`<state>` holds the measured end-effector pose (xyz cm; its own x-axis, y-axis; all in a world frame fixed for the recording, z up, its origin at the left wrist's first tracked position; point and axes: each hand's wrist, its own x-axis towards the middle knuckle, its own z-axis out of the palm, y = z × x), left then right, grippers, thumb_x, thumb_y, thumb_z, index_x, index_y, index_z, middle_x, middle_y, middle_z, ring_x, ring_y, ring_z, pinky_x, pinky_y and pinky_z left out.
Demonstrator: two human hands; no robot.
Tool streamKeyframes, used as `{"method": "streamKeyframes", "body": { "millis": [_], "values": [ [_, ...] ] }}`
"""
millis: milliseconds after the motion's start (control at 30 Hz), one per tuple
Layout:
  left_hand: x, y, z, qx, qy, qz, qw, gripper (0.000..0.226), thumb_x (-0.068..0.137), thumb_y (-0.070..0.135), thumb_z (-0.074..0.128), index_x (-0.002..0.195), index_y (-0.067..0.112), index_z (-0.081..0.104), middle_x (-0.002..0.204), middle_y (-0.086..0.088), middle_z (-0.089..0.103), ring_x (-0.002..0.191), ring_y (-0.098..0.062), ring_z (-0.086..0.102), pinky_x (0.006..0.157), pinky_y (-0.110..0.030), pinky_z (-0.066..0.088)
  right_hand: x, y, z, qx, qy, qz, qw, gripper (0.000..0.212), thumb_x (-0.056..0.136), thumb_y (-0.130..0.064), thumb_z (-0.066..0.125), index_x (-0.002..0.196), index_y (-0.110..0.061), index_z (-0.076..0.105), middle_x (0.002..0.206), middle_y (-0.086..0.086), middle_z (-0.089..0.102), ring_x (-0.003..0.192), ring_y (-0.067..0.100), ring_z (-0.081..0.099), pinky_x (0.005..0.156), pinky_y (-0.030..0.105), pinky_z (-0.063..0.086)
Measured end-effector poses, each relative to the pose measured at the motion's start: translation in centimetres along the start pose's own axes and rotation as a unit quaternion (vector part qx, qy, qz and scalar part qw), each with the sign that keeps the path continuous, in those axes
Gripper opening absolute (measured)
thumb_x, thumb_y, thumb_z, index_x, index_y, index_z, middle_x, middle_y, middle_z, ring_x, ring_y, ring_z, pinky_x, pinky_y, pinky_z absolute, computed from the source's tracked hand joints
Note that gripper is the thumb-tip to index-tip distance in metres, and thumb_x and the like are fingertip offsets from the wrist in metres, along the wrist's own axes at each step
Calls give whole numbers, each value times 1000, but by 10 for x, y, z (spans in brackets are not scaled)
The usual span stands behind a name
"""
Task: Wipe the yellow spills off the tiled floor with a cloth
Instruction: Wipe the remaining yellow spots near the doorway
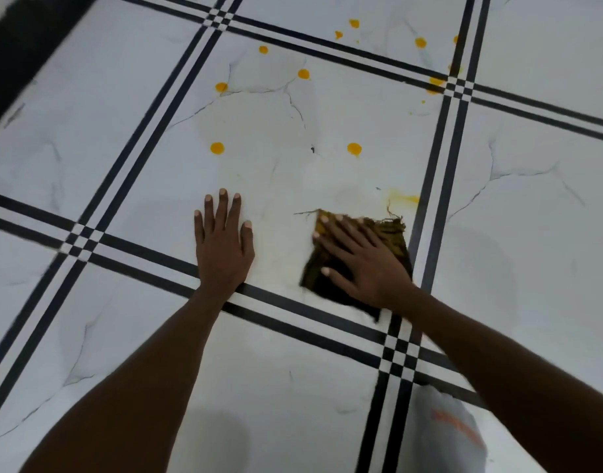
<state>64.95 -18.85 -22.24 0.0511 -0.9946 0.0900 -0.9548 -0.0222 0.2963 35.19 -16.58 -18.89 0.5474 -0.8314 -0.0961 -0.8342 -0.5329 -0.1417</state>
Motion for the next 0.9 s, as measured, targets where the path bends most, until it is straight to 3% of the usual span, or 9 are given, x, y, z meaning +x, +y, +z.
{"method": "streamKeyframes", "body": {
  "millis": [133,233,333,400,467,533,633,700,900],
  "values": [
    [-2,0,0,27,-22,14,999,78,101,67,35,167,29,18,177,-5,11,164,-32,5,132,-56,5,9,85,-10,9,55,208,977,68,106,-64,19,167,-32,18,177,4,9,164,28,6,130,59,11],
    [-3,-1,1,46,-11,29,998,78,101,68,31,168,31,14,177,-3,7,164,-30,2,131,-57,5,65,74,-10,17,80,289,954,68,107,-59,19,166,-26,23,175,12,16,162,35,13,130,58,10],
    [-3,-1,3,45,-8,29,999,77,102,66,33,168,31,14,177,-3,7,164,-31,3,131,-58,7,69,29,0,-2,48,111,993,63,109,-54,26,166,-26,25,175,11,16,162,34,12,130,57,12],
    [-2,0,1,49,-8,29,998,77,102,66,33,168,31,15,177,-3,7,164,-31,3,131,-59,9,37,32,0,-24,12,-3,1000,64,110,-56,27,167,-30,16,177,4,6,164,27,1,132,53,2],
    [-2,1,1,58,-9,24,998,77,102,67,33,168,30,15,177,-3,7,164,-31,3,131,-58,9,28,62,-4,-34,12,-22,999,64,109,-59,28,166,-35,16,177,1,6,164,26,2,131,60,2],
    [-2,2,3,64,-6,22,998,77,103,67,33,168,30,15,177,-3,6,164,-30,1,132,-56,8,51,87,-8,-24,47,101,994,62,107,-60,29,164,-36,23,176,3,14,163,31,13,125,73,7],
    [-3,2,4,67,-2,26,997,77,103,66,35,168,30,15,177,-2,5,164,-29,0,132,-55,7,122,85,-14,17,79,271,959,66,107,-61,23,164,-28,27,176,5,14,162,35,12,124,71,1],
    [-1,2,4,66,0,25,998,77,103,66,35,168,30,15,177,-2,5,164,-29,0,132,-55,7,157,58,-18,23,65,229,971,66,107,-58,21,163,-26,31,175,8,18,161,37,16,125,69,5],
    [-2,5,-2,69,-10,26,997,76,104,63,38,168,27,17,177,-4,6,164,-30,1,130,-58,12,110,31,-6,-17,6,-87,996,59,112,-50,22,167,-29,19,176,3,8,164,27,4,132,51,2]
  ]
}}
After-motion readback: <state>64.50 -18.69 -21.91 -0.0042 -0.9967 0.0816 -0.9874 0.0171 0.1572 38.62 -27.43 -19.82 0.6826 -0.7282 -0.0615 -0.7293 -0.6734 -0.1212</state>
